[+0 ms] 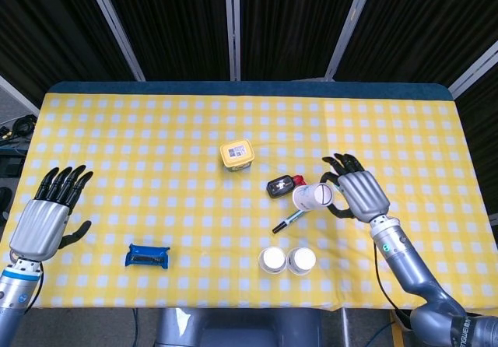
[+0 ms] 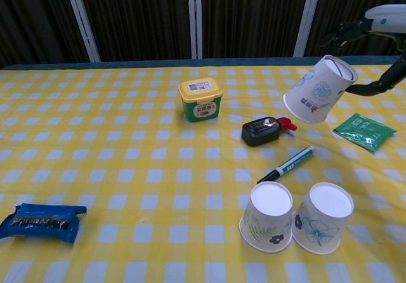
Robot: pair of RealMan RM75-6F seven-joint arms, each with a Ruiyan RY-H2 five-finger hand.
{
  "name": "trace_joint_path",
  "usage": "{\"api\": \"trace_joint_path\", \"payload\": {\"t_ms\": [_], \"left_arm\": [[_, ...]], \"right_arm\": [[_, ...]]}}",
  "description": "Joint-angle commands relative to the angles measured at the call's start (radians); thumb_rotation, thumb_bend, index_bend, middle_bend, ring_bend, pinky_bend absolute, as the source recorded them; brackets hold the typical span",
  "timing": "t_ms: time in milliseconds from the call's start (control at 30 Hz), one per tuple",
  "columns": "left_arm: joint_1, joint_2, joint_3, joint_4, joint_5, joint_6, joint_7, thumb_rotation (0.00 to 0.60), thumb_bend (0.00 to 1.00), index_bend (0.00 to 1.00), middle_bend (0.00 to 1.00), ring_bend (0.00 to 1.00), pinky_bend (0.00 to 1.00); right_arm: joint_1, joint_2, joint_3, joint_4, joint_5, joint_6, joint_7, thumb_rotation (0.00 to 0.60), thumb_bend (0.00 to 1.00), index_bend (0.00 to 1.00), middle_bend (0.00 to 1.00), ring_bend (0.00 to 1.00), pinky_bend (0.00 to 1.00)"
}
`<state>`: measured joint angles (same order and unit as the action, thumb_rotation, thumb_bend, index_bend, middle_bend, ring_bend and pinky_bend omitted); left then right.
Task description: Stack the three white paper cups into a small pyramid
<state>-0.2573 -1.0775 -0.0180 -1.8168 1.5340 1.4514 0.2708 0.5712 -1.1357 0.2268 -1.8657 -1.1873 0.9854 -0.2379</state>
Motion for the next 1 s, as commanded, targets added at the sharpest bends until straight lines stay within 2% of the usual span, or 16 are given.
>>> {"api": "trace_joint_path", "payload": {"t_ms": [33,433,733,1000], "left_arm": [[0.001,0.001,-0.001,0.0,0.001,-0.002,0.001,0.6,0.28,0.0,0.0,0.0,0.0],[0.007,0.004,-0.003,-0.006,0.009,-0.01,0.003,0.6,0.28,0.0,0.0,0.0,0.0],[0.011,0.006,-0.007,-0.009,0.012,-0.01,0.002,0.6,0.28,0.0,0.0,0.0,0.0],[0.015,0.01,-0.011,-0.008,0.013,-0.012,-0.009,0.6,0.28,0.0,0.0,0.0,0.0]], "right_arm": [[0.004,0.028,-0.027,-0.071,-0.092,-0.005,0.032,0.6,0.25,0.49,0.11,0.0,0.0],[-0.003,0.075,-0.087,-0.184,-0.272,-0.001,0.076,0.6,0.24,0.49,0.12,0.0,0.0],[-0.005,0.073,-0.129,-0.212,-0.329,-0.011,0.069,0.6,0.24,0.49,0.12,0.0,0.0],[0.001,0.05,-0.163,-0.203,-0.335,-0.035,-0.001,0.6,0.24,0.5,0.13,0.0,0.0]]}}
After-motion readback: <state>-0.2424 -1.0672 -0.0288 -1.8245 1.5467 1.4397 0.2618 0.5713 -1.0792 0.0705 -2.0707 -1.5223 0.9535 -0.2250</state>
